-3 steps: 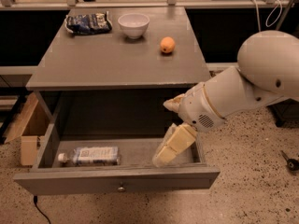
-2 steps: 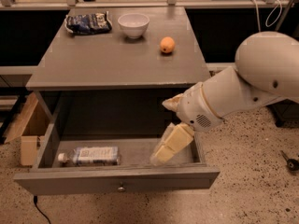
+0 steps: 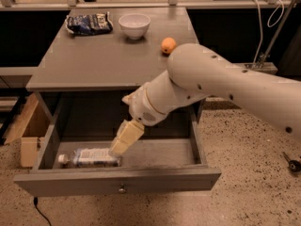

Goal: Pick blue plastic bottle from top drawer and place on counter

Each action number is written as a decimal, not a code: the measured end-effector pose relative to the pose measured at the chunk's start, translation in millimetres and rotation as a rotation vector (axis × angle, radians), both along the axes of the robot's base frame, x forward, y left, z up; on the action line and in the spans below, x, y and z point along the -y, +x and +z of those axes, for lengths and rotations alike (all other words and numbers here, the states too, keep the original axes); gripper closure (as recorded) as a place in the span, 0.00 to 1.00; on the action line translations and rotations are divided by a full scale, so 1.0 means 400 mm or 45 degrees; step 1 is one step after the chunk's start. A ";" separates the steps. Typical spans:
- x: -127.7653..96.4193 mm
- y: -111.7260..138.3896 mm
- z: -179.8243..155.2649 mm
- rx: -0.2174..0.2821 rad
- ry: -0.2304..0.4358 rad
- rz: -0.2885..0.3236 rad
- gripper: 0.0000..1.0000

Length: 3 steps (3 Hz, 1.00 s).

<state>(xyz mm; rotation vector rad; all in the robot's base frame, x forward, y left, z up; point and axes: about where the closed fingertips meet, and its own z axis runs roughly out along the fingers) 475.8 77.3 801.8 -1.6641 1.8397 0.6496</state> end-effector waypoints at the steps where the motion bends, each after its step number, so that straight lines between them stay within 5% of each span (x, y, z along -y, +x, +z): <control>1: -0.243 0.112 -0.126 -0.035 0.053 0.085 0.00; 3: -0.244 0.131 -0.180 -0.025 0.000 0.047 0.00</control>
Offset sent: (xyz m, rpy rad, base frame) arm 0.0674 0.1285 -0.0733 0.0619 0.0498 0.0761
